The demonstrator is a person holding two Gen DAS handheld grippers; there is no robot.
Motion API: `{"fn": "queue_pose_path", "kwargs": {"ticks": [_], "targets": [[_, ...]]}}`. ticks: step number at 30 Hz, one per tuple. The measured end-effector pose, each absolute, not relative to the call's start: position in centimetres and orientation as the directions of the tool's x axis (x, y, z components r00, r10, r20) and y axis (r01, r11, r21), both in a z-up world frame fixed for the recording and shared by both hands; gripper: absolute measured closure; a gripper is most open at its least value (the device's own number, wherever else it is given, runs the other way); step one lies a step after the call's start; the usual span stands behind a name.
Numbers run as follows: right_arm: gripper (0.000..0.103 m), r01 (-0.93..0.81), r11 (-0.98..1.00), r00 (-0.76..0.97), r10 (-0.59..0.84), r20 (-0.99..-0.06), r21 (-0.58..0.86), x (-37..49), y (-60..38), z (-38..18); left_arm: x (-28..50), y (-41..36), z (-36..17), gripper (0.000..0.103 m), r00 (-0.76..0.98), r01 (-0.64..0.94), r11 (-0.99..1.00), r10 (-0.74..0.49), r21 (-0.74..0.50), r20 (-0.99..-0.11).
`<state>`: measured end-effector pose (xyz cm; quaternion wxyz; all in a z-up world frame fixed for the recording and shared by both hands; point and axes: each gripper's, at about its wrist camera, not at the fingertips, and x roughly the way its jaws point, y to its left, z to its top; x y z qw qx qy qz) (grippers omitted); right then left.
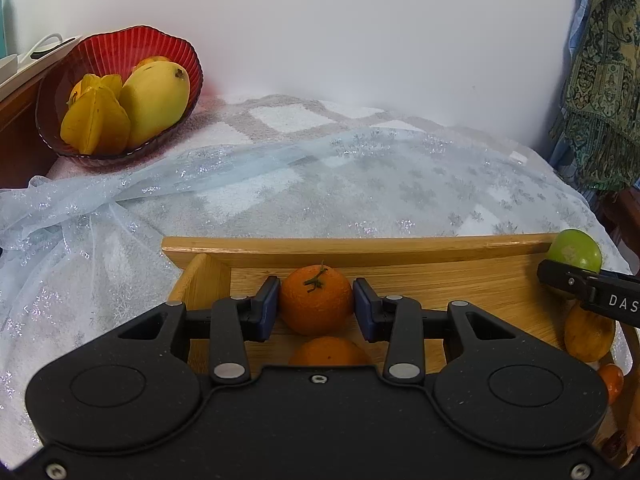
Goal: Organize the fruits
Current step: 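Open the left tool to release the tangerine while the right tool releases the green apple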
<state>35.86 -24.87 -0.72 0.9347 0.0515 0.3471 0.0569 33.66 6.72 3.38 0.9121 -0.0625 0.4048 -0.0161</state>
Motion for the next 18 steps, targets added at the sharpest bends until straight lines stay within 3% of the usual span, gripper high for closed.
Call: {"fn": "queue_pose_path", "kwargs": {"ticks": [10,12,15,18], "targets": [[0.042,-0.063,0.988,0.754,0.139,-0.643,0.14,35.78,-24.87,-0.75,33.61,6.64,3.39,0.065,0.671,-0.022,0.992,-0.08,-0.127,-0.737],[0.04,-0.064,0.988,0.753,0.14,-0.643,0.139,35.8,-24.9,-0.75,33.54,6.7,3.41,0.057,0.67,-0.028,0.992,-0.075,-0.126,-0.738],[0.038,-0.064,0.989,0.754,0.135,-0.642,0.133,35.76,-24.87,-0.68,33.36,6.91,3.59,0.052,0.674,-0.042,0.991,-0.069,-0.131,-0.736],[0.03,-0.068,0.989,0.759,0.139,-0.636,0.134,35.57,-24.89,-0.63,33.02,6.99,3.7,0.043,0.679,-0.037,0.992,-0.062,-0.118,-0.732]]}}
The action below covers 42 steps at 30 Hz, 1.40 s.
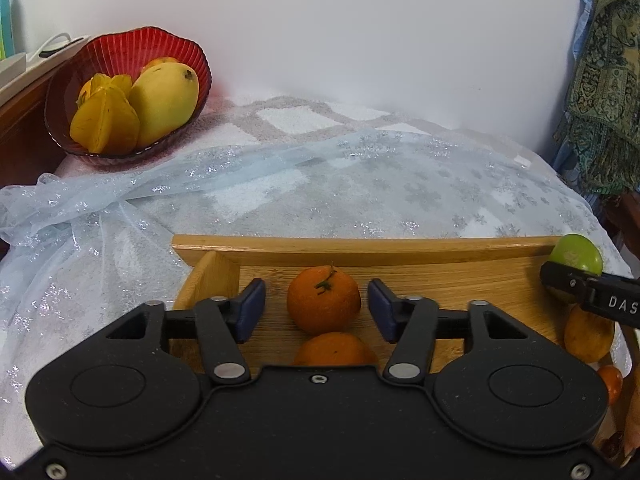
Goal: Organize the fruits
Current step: 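Open the left tool to release the tangerine while the right tool releases the green apple, then withdraw both open tools from the tray toward the red dates on the cloth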
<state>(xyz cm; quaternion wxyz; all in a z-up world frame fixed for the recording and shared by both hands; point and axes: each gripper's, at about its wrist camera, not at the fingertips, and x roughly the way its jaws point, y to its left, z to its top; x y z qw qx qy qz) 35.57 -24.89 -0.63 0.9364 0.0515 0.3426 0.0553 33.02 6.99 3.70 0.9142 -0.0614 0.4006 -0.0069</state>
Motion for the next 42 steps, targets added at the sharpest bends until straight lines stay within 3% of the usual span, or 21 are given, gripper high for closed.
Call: {"fn": "queue_pose_path", "kwargs": {"ticks": [12,17,26,30,42], "targets": [[0.018,-0.069,0.991,0.793,0.124,-0.596,0.114,34.4,-25.0,0.8,31.3,6.8,5.0,0.019,0.72,-0.031,0.995,-0.043,-0.094,-0.693],[0.014,-0.082,0.991,0.82,0.129,-0.557,0.108,33.1,-24.9,1.9,30.2,6.3,5.9,0.015,0.733,-0.024,0.995,-0.048,-0.096,-0.679],[0.009,-0.117,0.987,0.852,0.156,-0.5,0.11,30.0,-24.6,3.2,27.8,5.8,6.8,0.01,0.741,-0.016,0.994,-0.06,-0.107,-0.669],[0.001,-0.129,0.987,0.87,0.159,-0.467,0.096,28.4,-24.3,3.8,26.5,5.8,7.1,0.009,0.745,-0.018,0.995,-0.054,-0.102,-0.665],[0.0,-0.13,0.986,0.895,0.162,-0.415,0.104,25.1,-23.8,4.4,22.0,5.0,7.7,0.007,0.763,-0.001,0.992,-0.079,-0.123,-0.641]]}}
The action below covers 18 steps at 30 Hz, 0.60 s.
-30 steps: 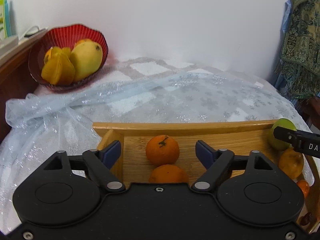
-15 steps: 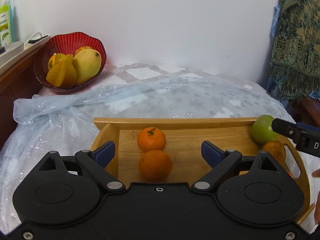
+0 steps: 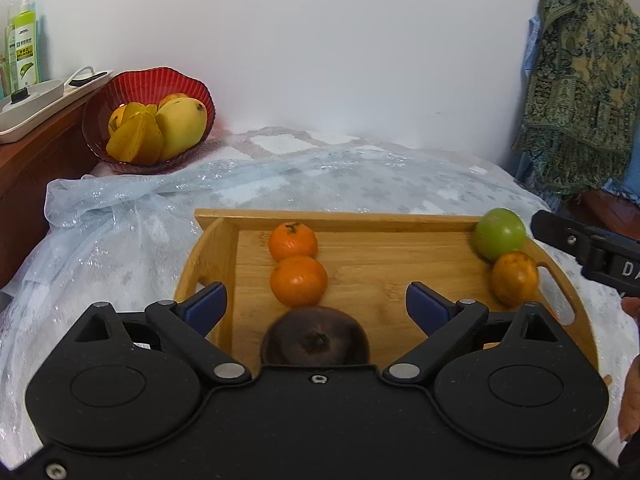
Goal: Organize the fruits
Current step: 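Withdraw both open tools from the tray toward the red dates on the cloth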
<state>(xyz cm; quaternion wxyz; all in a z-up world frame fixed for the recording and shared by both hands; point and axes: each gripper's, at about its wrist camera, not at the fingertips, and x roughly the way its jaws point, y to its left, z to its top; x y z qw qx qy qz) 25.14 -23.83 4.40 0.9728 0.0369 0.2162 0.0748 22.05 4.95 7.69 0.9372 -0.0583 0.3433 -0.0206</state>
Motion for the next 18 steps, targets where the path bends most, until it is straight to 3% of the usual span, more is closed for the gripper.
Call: {"fn": "queue_pose_path", "kwargs": {"ticks": [18], "targets": [[0.0,-0.16,0.985,0.915,0.175,-0.365,0.069,18.8,-24.0,3.2,16.2,4.4,7.8,0.003,0.808,0.042,0.991,-0.11,-0.129,-0.579]]}}
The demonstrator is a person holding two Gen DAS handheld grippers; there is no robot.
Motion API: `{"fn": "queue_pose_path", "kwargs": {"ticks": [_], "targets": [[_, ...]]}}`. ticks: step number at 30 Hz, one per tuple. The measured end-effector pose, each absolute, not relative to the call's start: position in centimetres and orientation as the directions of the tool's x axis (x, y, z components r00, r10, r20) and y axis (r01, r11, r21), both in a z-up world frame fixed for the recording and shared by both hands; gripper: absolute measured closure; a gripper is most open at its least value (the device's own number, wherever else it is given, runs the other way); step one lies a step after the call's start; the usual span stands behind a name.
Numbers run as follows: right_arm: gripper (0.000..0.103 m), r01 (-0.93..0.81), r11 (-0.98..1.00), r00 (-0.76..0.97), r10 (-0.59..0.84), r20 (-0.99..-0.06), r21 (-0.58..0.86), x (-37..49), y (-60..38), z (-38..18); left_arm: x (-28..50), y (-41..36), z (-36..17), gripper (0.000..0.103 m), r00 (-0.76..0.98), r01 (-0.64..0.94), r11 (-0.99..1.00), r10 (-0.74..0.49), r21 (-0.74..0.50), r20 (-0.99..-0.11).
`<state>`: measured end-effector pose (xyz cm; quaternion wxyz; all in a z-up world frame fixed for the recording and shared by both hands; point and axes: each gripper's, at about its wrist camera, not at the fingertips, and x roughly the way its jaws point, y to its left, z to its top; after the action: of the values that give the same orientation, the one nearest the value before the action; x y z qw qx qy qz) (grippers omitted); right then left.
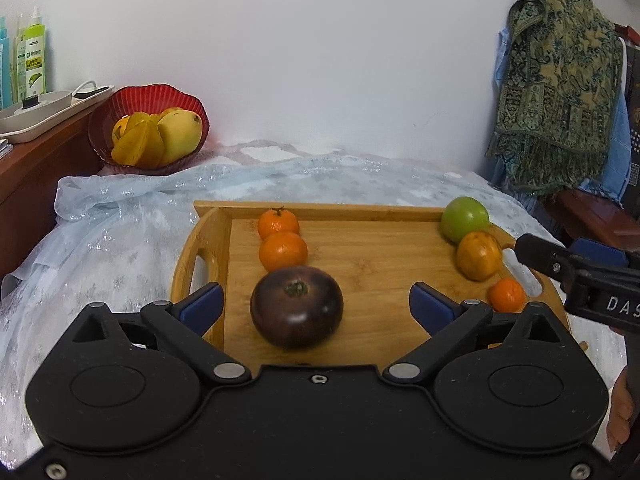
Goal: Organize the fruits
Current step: 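Withdraw both open tools from the tray toward the red dates on the cloth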
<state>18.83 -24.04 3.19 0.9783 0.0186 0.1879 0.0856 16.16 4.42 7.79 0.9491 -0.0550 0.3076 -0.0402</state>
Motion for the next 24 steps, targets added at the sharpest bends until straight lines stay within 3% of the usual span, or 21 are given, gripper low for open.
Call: {"fn": "queue_pose_path", "kwargs": {"ticks": [24], "targets": [[0.0,-0.143,0.989,0.906,0.145,-0.397,0.035,13.2,-23.7,-0.1,10.3,4.1,5.2,0.001,0.809,0.075,0.991,-0.126,-0.112,-0.575]]}}
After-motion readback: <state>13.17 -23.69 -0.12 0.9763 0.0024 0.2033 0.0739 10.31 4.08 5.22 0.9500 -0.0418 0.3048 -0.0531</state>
